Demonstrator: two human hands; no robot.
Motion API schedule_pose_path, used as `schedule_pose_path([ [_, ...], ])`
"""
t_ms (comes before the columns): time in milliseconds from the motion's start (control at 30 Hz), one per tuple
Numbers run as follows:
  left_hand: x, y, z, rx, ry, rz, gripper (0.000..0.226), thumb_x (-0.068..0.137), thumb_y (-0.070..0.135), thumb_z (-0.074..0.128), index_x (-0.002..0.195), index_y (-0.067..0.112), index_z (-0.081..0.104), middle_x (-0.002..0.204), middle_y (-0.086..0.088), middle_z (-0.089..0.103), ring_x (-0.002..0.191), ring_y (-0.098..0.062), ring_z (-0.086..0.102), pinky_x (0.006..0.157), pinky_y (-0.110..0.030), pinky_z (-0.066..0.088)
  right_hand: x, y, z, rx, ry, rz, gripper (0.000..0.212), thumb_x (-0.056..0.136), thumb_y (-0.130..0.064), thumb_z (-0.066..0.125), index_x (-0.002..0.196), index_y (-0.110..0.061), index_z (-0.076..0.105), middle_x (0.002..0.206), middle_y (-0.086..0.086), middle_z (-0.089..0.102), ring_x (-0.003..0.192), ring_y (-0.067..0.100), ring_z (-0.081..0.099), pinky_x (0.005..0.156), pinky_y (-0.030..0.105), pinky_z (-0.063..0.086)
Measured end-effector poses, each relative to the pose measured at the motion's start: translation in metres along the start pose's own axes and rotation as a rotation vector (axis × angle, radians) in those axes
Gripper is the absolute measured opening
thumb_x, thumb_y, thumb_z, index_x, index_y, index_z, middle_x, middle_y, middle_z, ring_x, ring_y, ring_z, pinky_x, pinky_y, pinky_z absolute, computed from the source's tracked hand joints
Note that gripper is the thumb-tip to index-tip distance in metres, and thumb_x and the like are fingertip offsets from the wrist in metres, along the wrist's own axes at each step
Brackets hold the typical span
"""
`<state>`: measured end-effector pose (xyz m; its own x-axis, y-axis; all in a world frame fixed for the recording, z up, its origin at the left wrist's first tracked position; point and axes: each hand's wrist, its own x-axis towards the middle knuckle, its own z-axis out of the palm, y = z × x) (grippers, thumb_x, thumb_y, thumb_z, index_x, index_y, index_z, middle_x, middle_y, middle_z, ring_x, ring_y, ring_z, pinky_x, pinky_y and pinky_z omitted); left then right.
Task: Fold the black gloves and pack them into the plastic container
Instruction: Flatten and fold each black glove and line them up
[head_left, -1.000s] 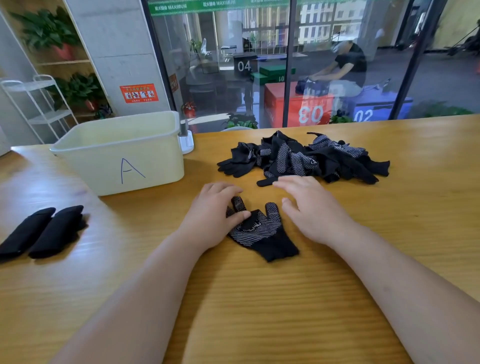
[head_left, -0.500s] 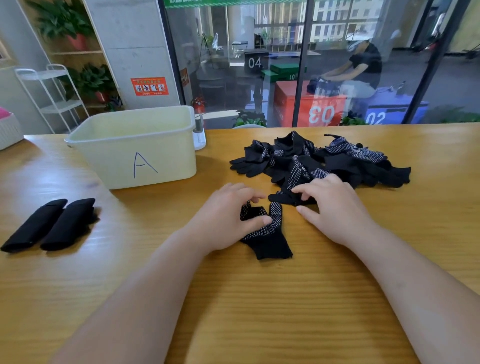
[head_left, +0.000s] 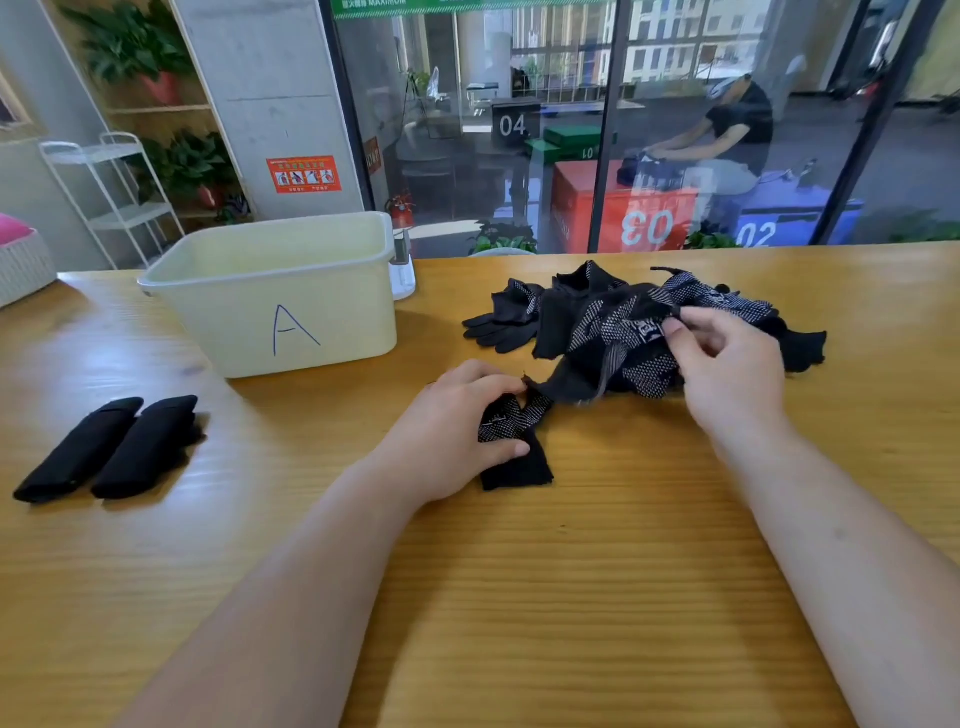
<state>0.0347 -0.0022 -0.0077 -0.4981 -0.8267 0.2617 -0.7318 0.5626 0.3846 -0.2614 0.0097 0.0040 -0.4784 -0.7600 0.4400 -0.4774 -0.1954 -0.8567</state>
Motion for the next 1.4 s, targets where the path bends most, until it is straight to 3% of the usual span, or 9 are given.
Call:
schedule_pose_path([
  [133, 0.001, -0.001, 0.000, 0.045, 0.024, -0.019, 0.065, 0.093, 0.051, 0.079, 0.151, 0.040, 0.052, 0.148, 0.019, 0.045, 0.137, -0.010, 0.042, 0.117, -0.039, 0.042, 0.005, 0.025, -0.015, -0.534, -0.128, -0.004, 0.036, 0.099, -0.044, 0.068, 0.132, -0.030, 0.068, 0.103, -0.008, 0.068, 0.102, 0.023, 0.065, 0.088, 0.041, 0.054],
  [300, 0.000, 0.000, 0.002, 0.034, 0.019, -0.012, 0.064, 0.096, 0.045, 0.076, 0.153, 0.040, 0.049, 0.150, 0.018, 0.044, 0.138, -0.010, 0.040, 0.117, -0.034, 0.040, -0.005, 0.002, -0.014, -0.418, -0.303, -0.339, 0.058, 0.096, -0.055, 0.069, 0.150, -0.048, 0.049, 0.135, -0.015, 0.049, 0.124, 0.016, 0.047, 0.104, 0.039, 0.043],
  [400, 0.000, 0.000, 0.002, 0.033, 0.007, -0.012, 0.063, 0.097, 0.045, 0.075, 0.154, 0.039, 0.049, 0.152, 0.016, 0.047, 0.142, -0.010, 0.039, 0.118, -0.030, 0.036, -0.010, -0.002, 0.003, -0.765, -0.513, -0.343, 0.055, 0.090, -0.064, 0.071, 0.142, -0.050, 0.057, 0.132, -0.015, 0.052, 0.123, 0.016, 0.044, 0.094, 0.040, 0.049],
  [600, 0.001, -0.002, 0.002, 0.034, 0.014, -0.029, 0.063, 0.095, 0.052, 0.074, 0.152, 0.040, 0.051, 0.145, 0.017, 0.051, 0.135, -0.010, 0.049, 0.114, -0.038, 0.046, 0.008, -0.009, 0.012, -0.550, 0.094, -0.424, 0.030, 0.089, -0.008, 0.073, 0.117, -0.016, 0.066, 0.117, 0.005, 0.058, 0.103, 0.030, 0.059, 0.074, 0.036, 0.046],
  [700, 0.001, -0.002, 0.002, 0.036, 0.019, -0.030, 0.063, 0.095, 0.054, 0.074, 0.152, 0.041, 0.051, 0.144, 0.017, 0.050, 0.132, -0.010, 0.052, 0.111, -0.036, 0.047, 0.011, 0.002, 0.012, -0.605, -0.068, -0.488, 0.033, 0.092, -0.019, 0.077, 0.122, -0.018, 0.065, 0.135, 0.004, 0.055, 0.126, 0.027, 0.053, 0.095, 0.039, 0.050],
  [833, 0.002, -0.003, 0.001, 0.046, 0.014, -0.031, 0.063, 0.095, 0.055, 0.073, 0.152, 0.040, 0.051, 0.145, 0.017, 0.050, 0.131, -0.011, 0.052, 0.111, -0.039, 0.048, 0.007, 0.014, 0.012, -0.955, -0.359, -0.375, 0.037, 0.085, -0.058, 0.079, 0.114, -0.036, 0.075, 0.156, -0.001, 0.055, 0.155, 0.027, 0.031, 0.127, 0.050, 0.025],
  [1067, 0.002, -0.005, 0.000, 0.083, 0.004, -0.036, 0.059, 0.093, 0.059, 0.073, 0.146, 0.040, 0.054, 0.140, 0.016, 0.052, 0.130, -0.011, 0.048, 0.112, -0.040, 0.045, -0.015, -0.021, -0.008, -1.051, -0.293, -0.423, 0.060, 0.079, -0.077, 0.070, 0.126, -0.041, 0.070, 0.157, -0.005, 0.049, 0.153, 0.028, 0.027, 0.122, 0.053, 0.029],
  [1233, 0.001, -0.006, -0.003, 0.070, -0.016, -0.050, 0.061, 0.089, 0.062, 0.075, 0.142, 0.039, 0.056, 0.133, 0.016, 0.054, 0.125, -0.011, 0.051, 0.107, -0.038, 0.047, -0.036, -0.026, 0.016, -0.783, -0.632, -0.559, 0.067, 0.091, -0.080, 0.043, 0.146, -0.045, 0.056, 0.140, -0.020, 0.056, 0.129, 0.015, 0.046, 0.106, 0.046, 0.043],
  [1400, -0.003, -0.014, -0.009, 0.016, -0.049, -0.076, 0.070, 0.086, 0.065, 0.078, 0.146, 0.040, 0.054, 0.138, 0.021, 0.053, 0.128, -0.005, 0.053, 0.108, -0.034, 0.048, -0.029, -0.015, 0.026, -0.963, -0.427, -0.507, 0.026, 0.099, -0.058, 0.061, 0.111, -0.040, 0.076, 0.114, -0.016, 0.067, 0.113, 0.018, 0.053, 0.096, 0.042, 0.043],
])
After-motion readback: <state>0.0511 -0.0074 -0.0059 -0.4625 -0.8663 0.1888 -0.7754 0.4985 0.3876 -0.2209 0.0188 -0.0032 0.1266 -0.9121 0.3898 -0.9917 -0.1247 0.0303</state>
